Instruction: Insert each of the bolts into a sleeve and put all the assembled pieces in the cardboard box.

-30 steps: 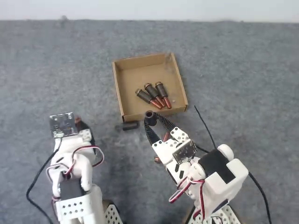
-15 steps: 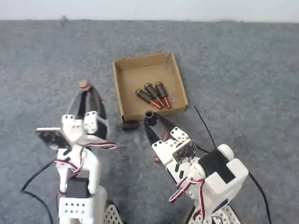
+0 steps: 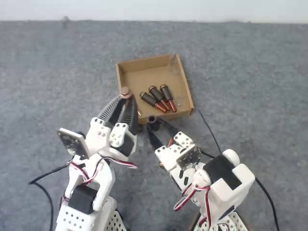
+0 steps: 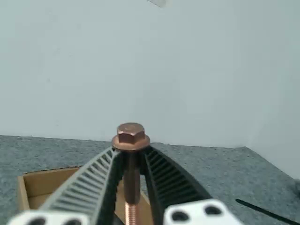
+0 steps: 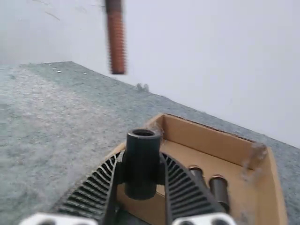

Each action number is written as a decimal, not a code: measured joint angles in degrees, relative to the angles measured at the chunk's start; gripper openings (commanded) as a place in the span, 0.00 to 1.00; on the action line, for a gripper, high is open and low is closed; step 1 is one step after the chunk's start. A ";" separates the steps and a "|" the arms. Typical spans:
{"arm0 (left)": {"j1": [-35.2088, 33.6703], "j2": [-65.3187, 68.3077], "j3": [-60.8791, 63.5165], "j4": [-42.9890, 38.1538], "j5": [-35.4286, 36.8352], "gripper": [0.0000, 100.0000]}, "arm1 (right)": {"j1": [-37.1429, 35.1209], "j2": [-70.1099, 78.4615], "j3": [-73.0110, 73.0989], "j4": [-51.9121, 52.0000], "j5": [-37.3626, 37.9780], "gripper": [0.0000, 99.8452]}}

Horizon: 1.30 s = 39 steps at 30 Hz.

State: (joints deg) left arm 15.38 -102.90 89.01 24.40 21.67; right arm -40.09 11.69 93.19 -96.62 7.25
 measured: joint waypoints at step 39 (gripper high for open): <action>1.93 20.22 -4.84 -0.88 7.12 0.01 | -2.11 0.00 0.00 0.00 0.00 0.01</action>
State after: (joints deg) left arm 17.32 -82.68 84.18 23.52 28.79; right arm -42.20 11.69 93.19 -96.62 7.25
